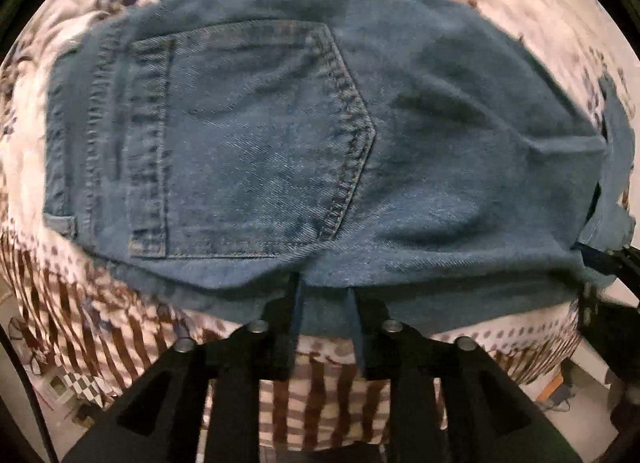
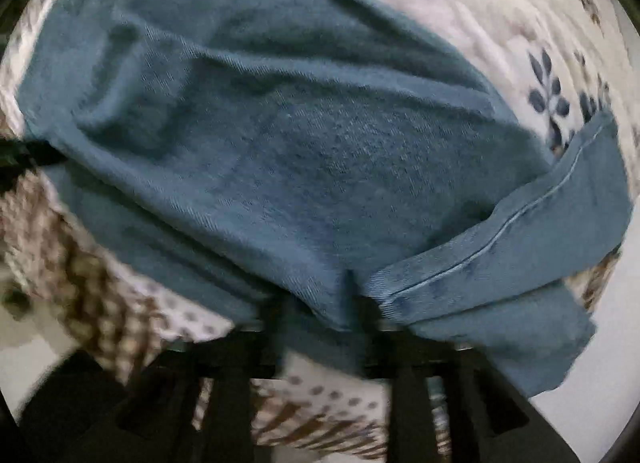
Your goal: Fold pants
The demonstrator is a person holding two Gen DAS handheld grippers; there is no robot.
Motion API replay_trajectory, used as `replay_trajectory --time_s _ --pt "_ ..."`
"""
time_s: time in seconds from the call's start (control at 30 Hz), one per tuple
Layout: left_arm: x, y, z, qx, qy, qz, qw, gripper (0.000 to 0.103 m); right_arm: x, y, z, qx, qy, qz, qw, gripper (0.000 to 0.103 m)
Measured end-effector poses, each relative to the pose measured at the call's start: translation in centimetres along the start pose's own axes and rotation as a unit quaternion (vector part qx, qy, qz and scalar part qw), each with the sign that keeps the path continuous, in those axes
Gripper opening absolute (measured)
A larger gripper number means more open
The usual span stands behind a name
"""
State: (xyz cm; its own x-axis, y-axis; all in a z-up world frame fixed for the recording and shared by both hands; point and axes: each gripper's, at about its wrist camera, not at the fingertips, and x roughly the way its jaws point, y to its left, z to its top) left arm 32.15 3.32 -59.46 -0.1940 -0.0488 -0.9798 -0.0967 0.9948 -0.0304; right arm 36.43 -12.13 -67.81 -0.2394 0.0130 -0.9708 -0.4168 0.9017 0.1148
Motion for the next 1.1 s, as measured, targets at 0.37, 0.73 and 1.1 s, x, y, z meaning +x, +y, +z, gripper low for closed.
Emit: replay_trajectory --time_s 0.37,0.73,1.1 --pt "-6.1 1.1 -4.3 -0.057 -0.088 -0.008 0.9945 0.088 -7.7 -6.9 -3.4 0.195 -0.059 0.076 0.976 0.095" --pt "-4.8 -1.1 6.6 -0.077 -0.152 0.09 0.9812 0.088 -3.6 -27.3 7.2 0.361 -0.058 0.008 0.931 0.091" --pt "-4.5 -3.3 4.5 -0.049 -0.123 0.054 0.9898 0.088 -9.1 -27.3 -4.6 0.423 -0.153 -0.003 0.893 0.008"
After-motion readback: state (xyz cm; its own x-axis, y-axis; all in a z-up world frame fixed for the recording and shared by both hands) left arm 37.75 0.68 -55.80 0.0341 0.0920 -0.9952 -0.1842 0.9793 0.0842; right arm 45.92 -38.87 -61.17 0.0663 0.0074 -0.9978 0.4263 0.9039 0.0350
